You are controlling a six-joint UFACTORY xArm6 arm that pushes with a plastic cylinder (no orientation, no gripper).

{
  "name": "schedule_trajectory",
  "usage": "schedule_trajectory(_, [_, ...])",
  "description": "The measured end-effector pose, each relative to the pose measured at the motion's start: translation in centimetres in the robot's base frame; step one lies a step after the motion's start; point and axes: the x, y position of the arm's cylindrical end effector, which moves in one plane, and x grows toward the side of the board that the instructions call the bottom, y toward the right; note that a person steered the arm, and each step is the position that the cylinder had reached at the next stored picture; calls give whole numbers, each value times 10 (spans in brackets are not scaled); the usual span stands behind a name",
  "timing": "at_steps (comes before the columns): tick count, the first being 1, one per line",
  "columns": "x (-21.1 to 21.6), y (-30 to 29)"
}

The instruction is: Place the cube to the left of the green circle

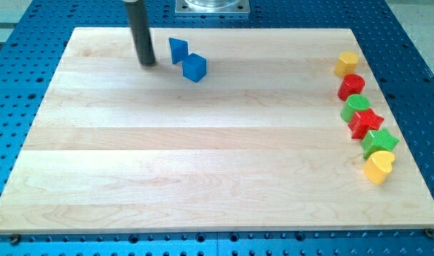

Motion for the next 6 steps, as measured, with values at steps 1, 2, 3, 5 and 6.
schedule_trajectory(1, [-13, 40])
schedule_trajectory(2, [25, 63])
schedule_trajectory(3, [66, 72])
schedule_trajectory(5, [171, 156])
schedule_trajectory(6, [145, 94])
